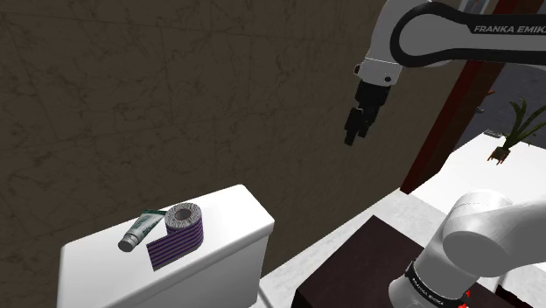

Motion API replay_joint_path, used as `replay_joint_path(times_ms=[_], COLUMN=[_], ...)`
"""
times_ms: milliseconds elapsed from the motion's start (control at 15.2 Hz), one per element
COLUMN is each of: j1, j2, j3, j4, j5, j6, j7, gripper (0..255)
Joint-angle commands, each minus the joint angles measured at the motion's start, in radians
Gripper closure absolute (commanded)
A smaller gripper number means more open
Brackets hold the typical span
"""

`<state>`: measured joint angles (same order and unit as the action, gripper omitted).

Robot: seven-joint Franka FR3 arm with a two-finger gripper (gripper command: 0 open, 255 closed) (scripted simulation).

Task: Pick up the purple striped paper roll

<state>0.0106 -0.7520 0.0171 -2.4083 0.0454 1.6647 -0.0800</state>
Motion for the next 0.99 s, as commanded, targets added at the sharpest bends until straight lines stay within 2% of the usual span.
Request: replay_joint_path(times_ms=[0, 462, 924], j1=[0.000, 0.034, 0.047], j2=[0.000, 0.057, 0.202], j3=[0.000, 0.174, 0.350], j4=[0.000, -0.029, 0.020], j5=[0.000, 0.103, 0.167], j6=[0.000, 0.095, 0.206], j7=[0.000, 0.250, 0.499], gripper=[0, 0, 0])
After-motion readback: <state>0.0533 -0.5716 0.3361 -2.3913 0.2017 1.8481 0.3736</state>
